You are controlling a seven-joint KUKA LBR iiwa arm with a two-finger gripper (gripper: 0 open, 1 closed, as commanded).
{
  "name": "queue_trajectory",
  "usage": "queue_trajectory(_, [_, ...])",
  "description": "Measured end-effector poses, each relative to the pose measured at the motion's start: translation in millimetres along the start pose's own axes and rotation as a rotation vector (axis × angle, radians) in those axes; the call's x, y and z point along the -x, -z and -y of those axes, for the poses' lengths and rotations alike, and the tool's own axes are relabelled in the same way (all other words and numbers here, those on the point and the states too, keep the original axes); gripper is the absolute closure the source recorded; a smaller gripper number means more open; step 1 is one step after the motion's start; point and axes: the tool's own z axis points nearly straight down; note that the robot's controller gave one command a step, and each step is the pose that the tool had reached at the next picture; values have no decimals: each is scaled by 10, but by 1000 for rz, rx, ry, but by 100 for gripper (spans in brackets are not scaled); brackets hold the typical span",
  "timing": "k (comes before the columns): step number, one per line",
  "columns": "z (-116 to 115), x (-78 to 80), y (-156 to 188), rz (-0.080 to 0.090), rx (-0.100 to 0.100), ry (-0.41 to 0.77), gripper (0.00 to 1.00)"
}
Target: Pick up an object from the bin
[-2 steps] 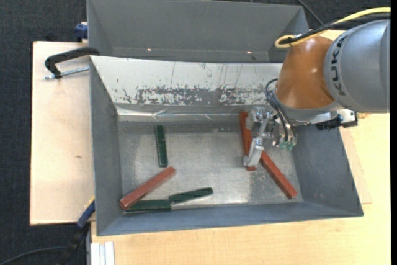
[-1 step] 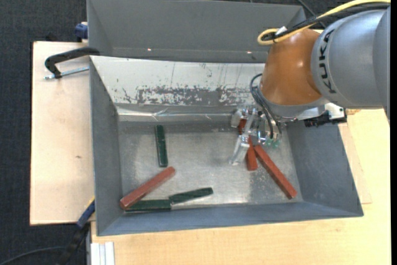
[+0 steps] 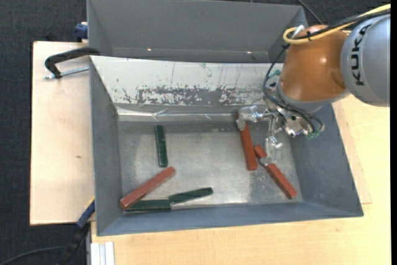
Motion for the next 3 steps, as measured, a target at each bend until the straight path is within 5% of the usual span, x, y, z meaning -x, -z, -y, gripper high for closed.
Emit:
queue_trajectory(1, [-329,270,-301,-1,3,352,0])
queue_trajectory(2, [249,96,-298,0,0,852,0])
queue_trajectory(3, [227,106,-298,1,4,853,100])
